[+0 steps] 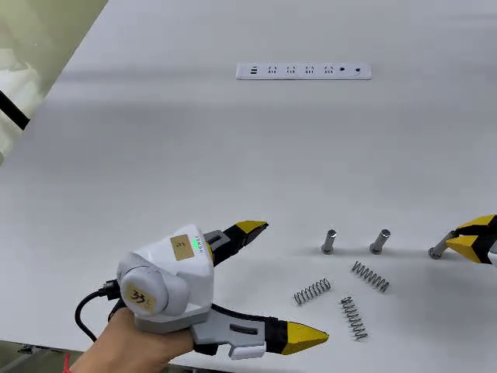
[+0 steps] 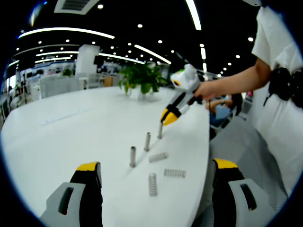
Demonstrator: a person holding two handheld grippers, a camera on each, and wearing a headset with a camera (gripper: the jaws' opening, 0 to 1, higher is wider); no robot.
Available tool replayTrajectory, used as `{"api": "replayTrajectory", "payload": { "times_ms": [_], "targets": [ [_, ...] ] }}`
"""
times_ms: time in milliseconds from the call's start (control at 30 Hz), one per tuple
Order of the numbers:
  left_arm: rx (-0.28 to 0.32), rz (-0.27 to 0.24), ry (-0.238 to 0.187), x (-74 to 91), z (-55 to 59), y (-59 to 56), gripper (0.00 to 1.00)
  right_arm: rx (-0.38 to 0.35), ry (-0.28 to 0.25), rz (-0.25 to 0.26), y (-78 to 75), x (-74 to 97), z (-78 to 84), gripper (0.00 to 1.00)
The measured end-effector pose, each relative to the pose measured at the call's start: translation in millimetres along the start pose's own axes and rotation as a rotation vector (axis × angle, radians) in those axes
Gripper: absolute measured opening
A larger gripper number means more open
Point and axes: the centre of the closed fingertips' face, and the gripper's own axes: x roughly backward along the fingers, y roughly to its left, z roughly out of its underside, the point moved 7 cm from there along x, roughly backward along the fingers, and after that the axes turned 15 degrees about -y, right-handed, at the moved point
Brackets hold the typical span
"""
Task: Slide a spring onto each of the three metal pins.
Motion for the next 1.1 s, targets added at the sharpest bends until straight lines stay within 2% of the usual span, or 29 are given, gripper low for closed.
{"api": "replayTrajectory", "payload": {
  "times_ms": [400,633,1100],
  "targets": [
    [0.001,0.000,-0.002,0.1,-0.7,0.0,0.98,0.001,-0.005,-0.007,3.5,-0.6,-0.6,0.14],
    [0.001,0.000,-0.002,0.3,-1.4,0.5,0.98,0.023,0.020,-0.011,4.3,-2.0,5.7,0.13],
    [-0.005,0.005,0.003,-0.4,-3.0,0.8,0.98,0.008,0.006,-0.002,3.2,-0.9,2.9,0.14]
  ]
}}
